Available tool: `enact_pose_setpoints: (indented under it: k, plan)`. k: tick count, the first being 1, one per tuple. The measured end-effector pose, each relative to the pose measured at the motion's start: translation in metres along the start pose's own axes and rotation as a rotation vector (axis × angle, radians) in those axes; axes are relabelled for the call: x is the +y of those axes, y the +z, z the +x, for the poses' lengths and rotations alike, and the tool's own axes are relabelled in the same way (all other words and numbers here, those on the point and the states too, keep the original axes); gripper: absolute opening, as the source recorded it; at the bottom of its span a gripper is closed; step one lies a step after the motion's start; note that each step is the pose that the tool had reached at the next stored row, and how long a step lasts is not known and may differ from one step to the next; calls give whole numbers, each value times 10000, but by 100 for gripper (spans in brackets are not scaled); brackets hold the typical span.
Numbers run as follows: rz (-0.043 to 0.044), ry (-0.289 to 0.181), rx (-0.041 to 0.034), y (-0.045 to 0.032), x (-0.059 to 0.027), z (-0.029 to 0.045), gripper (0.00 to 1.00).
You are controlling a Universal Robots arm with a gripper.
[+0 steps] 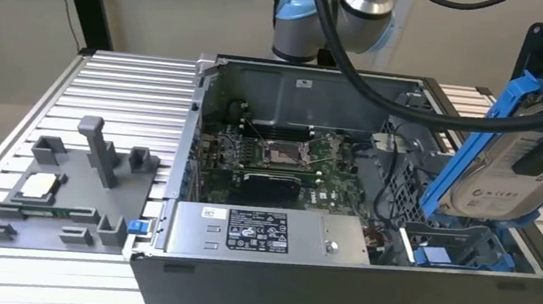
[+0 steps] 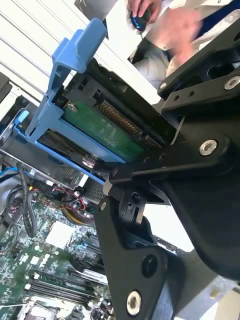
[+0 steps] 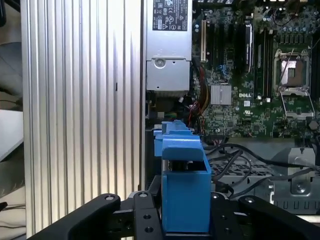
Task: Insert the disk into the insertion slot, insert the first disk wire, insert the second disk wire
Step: 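Insert the disk into the insertion slot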
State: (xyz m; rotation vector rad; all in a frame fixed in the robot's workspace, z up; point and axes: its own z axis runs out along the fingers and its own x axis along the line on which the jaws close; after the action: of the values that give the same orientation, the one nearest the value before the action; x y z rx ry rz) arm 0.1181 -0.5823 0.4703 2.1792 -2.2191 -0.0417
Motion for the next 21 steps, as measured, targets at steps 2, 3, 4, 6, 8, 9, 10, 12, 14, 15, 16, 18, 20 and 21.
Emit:
enact_pose_setpoints:
  k: [2, 3, 4, 6, 8, 9, 10, 12, 14, 15, 16, 18, 20, 21]
  plan:
    - [0, 0, 0, 5, -2, 0, 0]
    - [0, 0, -1, 12, -2, 0, 0]
    - [0, 0, -1, 13, -2, 0, 0]
    - [0, 0, -1, 17, -2, 0, 0]
    - [0, 0, -1, 22, -2, 0, 0]
    - [0, 0, -3, 25, -3, 0, 0]
    - [0, 0, -2, 28, -3, 1, 0]
    - [0, 0, -2, 33, -3, 0, 0]
    - [0, 0, -2, 38, -3, 0, 0]
    - [0, 0, -1, 40, -3, 0, 0]
    - [0, 0, 0, 42, -3, 0, 0]
    - [0, 0, 0, 47, -3, 0, 0]
    - [0, 0, 0, 52, -4, 0, 0]
    - [0, 0, 0, 54, -4, 0, 0]
